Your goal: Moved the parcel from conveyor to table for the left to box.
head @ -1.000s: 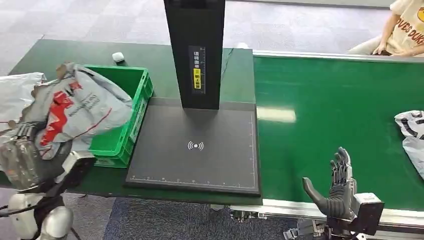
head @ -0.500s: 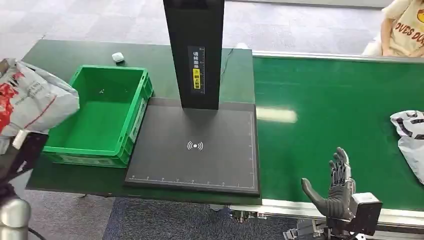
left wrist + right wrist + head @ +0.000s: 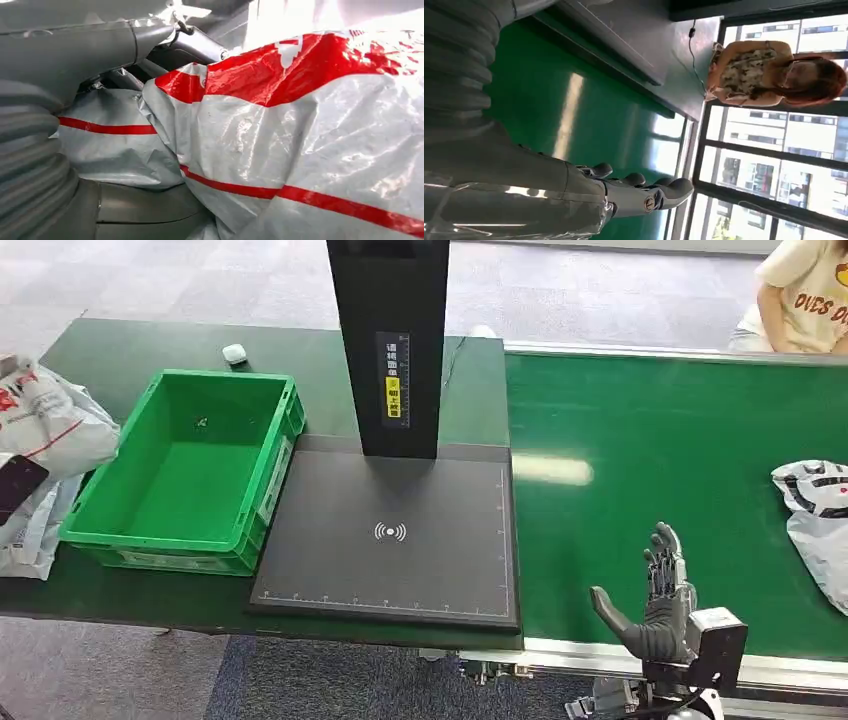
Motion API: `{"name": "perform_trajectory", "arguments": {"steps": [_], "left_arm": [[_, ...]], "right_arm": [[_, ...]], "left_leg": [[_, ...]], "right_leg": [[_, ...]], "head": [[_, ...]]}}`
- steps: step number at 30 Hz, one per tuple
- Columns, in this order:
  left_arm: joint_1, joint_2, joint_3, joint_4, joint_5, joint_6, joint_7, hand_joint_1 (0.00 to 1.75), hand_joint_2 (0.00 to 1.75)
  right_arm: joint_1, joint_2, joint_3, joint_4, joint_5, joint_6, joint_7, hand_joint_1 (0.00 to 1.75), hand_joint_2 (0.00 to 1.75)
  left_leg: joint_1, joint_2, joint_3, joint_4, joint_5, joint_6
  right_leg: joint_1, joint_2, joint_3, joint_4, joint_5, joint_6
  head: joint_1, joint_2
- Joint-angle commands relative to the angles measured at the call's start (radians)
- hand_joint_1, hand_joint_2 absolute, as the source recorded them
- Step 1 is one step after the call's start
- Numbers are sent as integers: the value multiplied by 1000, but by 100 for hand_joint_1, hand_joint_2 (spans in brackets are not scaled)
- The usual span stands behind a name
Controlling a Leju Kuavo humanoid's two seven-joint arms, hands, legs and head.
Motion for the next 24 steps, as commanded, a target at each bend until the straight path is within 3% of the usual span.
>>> {"name": "perform_trajectory", "arguments": {"steps": [1,4,5,10,17,24], "left_arm": [[-217,32,-181,271,-51,-2,12,175,175],[-248,36,-193,289,-55,-13,16,175,175],[-356,61,-248,413,-18,-16,-53,175,175],[-340,44,-367,454,25,23,-233,175,175],[-421,-27,-480,555,41,29,-263,175,175],[-423,-69,-533,617,74,1,-290,175,175]], "right_arm": [[-20,1,23,55,11,16,5,0,175],[-21,2,26,55,13,17,7,0,175],[-23,-7,32,68,14,15,13,0,175],[-39,-30,63,121,2,11,5,0,175],[-35,-27,60,107,-5,-3,10,0,175],[-11,-20,56,90,-4,0,12,0,175]], "left_leg": [[1,-5,2,-1,1,0],[1,-4,1,-1,1,0],[1,-4,0,0,1,-1],[0,-2,4,-3,1,0],[0,-5,2,-2,1,0],[0,-2,2,-1,0,0]], "right_leg": [[1,-6,4,-1,-1,-1],[1,-4,2,-1,0,-1],[1,-4,2,0,0,-1],[1,-3,5,-3,0,-1],[1,-5,4,-2,0,-1],[0,-2,2,-1,0,-1]], "head": [[0,0],[0,0],[0,0],[0,0],[0,0],[0,0]]}}
